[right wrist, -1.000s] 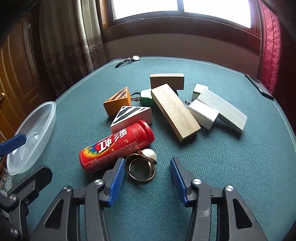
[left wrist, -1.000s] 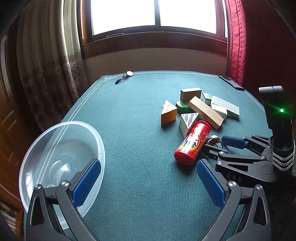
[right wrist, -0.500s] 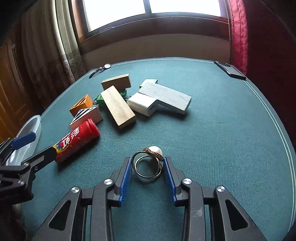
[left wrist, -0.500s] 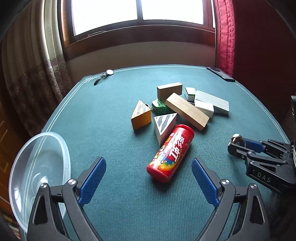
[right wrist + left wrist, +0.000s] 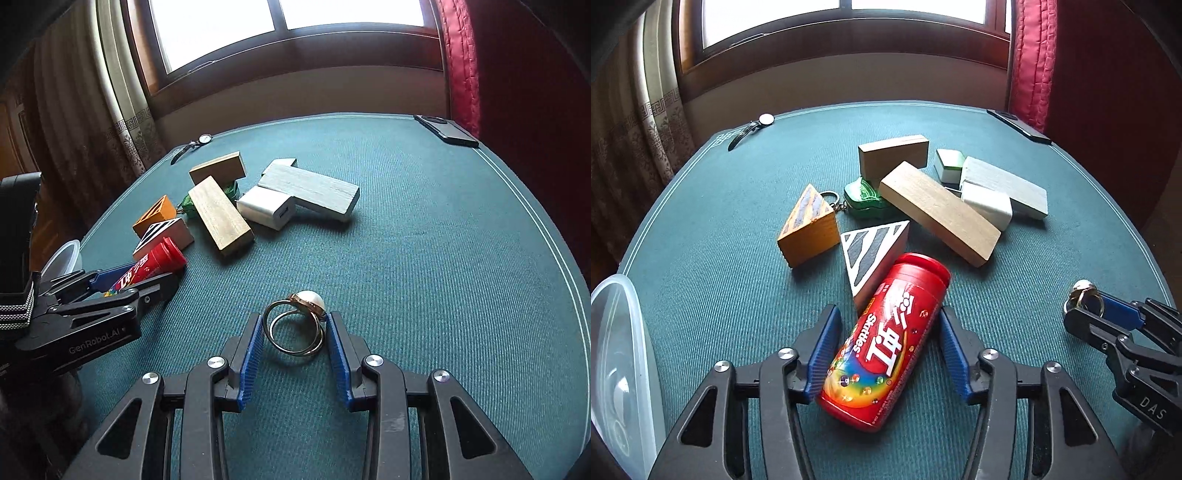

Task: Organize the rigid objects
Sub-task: 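Close the left tool around the red Skittles tube and lift it, then carry the ring and tube to the clear bowl and open both tools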

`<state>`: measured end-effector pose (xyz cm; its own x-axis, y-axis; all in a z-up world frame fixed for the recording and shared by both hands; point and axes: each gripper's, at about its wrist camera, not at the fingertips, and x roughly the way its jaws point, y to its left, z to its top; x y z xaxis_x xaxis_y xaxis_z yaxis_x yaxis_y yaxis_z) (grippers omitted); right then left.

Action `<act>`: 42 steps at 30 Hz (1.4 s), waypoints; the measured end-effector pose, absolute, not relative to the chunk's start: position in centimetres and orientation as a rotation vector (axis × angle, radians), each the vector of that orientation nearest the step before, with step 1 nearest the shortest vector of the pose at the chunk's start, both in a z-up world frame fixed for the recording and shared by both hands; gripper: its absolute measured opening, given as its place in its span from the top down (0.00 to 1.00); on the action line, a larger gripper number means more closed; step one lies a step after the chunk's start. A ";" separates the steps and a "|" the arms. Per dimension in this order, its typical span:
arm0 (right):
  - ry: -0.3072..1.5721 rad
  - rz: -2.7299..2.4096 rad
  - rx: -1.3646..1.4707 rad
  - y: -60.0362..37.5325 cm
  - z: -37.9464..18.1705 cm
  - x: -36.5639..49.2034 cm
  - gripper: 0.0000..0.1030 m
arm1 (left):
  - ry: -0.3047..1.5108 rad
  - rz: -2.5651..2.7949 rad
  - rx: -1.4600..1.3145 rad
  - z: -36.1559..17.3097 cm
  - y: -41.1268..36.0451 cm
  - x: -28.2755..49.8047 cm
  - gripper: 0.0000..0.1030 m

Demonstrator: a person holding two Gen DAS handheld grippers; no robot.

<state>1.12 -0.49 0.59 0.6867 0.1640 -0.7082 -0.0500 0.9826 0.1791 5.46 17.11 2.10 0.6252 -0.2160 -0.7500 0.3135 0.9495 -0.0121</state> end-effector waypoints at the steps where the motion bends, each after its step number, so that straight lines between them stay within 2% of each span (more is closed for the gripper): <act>1: 0.806 0.119 0.149 -0.4 0.6 1.1 0.64 | 0.838 -0.309 0.127 2.1 17.0 5.3 0.56; 4: 0.807 0.113 0.139 -0.3 0.5 1.0 0.64 | 0.832 -0.319 0.129 2.1 16.9 4.8 0.63; 6: 0.808 0.109 0.131 -0.2 0.6 1.0 0.64 | 0.833 -0.325 0.116 2.2 17.2 4.4 0.64; 23: 0.821 0.089 0.106 1.7 0.8 0.5 0.64 | 0.723 -0.293 0.024 6.1 23.1 0.5 0.64; 31: 0.843 0.169 0.117 5.0 1.3 0.8 0.64 | 0.659 -0.165 -0.020 7.7 28.9 -0.6 0.64; 42: 0.836 0.268 0.133 9.3 3.3 1.7 0.64 | 0.637 0.088 -0.077 7.2 38.6 -1.8 0.64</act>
<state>1.70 9.35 3.30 0.6393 0.2859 -0.7139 -0.1818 0.9582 0.2209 -1.79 38.58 7.24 0.8003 0.0582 -0.5967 -0.1057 0.9934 -0.0449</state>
